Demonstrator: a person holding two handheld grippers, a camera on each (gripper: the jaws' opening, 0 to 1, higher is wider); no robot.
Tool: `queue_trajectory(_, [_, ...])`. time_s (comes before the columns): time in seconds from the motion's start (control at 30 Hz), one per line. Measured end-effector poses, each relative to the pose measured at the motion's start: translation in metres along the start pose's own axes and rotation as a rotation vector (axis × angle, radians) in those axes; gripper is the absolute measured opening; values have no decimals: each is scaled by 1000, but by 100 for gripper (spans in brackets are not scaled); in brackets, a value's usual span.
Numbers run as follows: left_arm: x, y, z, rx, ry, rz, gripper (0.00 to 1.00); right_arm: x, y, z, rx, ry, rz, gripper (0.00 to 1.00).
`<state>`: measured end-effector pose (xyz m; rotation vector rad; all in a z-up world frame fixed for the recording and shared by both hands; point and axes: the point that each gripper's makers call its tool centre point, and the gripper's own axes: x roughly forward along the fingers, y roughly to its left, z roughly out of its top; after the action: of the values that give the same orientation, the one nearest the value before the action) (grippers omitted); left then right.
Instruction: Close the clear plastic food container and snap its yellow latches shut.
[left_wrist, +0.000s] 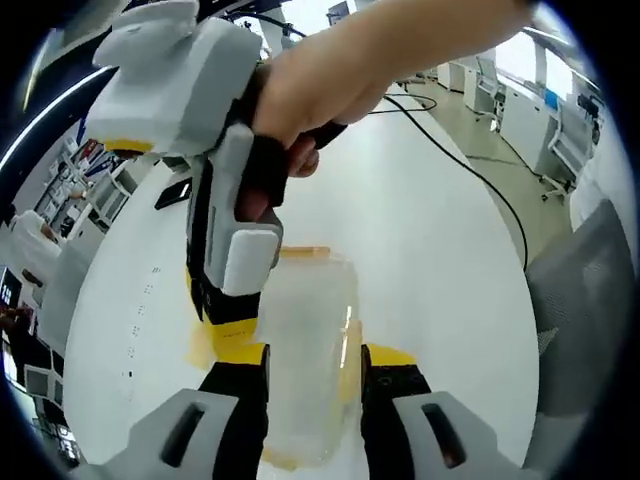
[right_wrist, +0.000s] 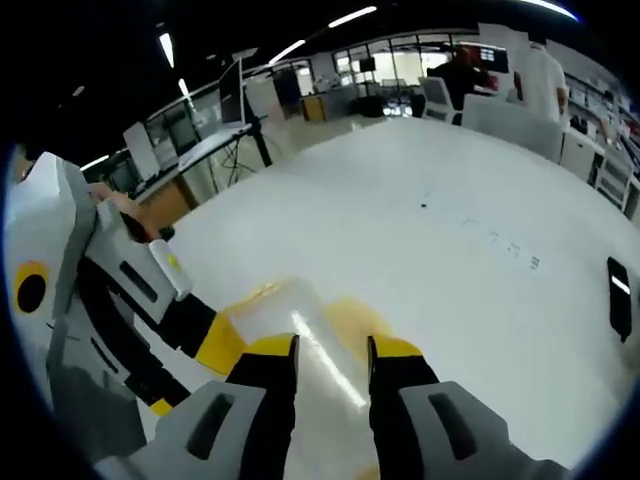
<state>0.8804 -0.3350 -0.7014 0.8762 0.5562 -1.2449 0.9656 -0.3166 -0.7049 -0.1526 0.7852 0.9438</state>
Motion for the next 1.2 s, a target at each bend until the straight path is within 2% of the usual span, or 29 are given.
queue_trajectory(0.23, [7, -5, -1, 47, 11, -7, 34, 1, -1, 2, -44, 37, 65, 27])
queue_trajectory(0.4, [10, -8, -4, 81, 29, -8, 34, 2, 7, -4, -70, 82, 134, 28])
queue_trajectory(0.53, [13, -10, -6, 106, 44, -8, 33, 4, 13, -15, -131, 159, 204, 31])
queue_trajectory(0.63, [14, -9, -7, 129, 50, 8, 32, 5, 14, -14, -159, 185, 226, 33])
queue_trajectory(0.87, [15, -4, -8, 145, 51, 22, 31, 10, 6, -15, -181, 240, 271, 32])
queue_trajectory(1.07, [17, -3, -12, 156, 60, 22, 33, 6, 15, -22, -180, 261, 309, 34])
queue_trajectory(1.2, [18, -4, -12, 184, 66, 25, 34, 9, 13, -23, -160, 273, 330, 34])
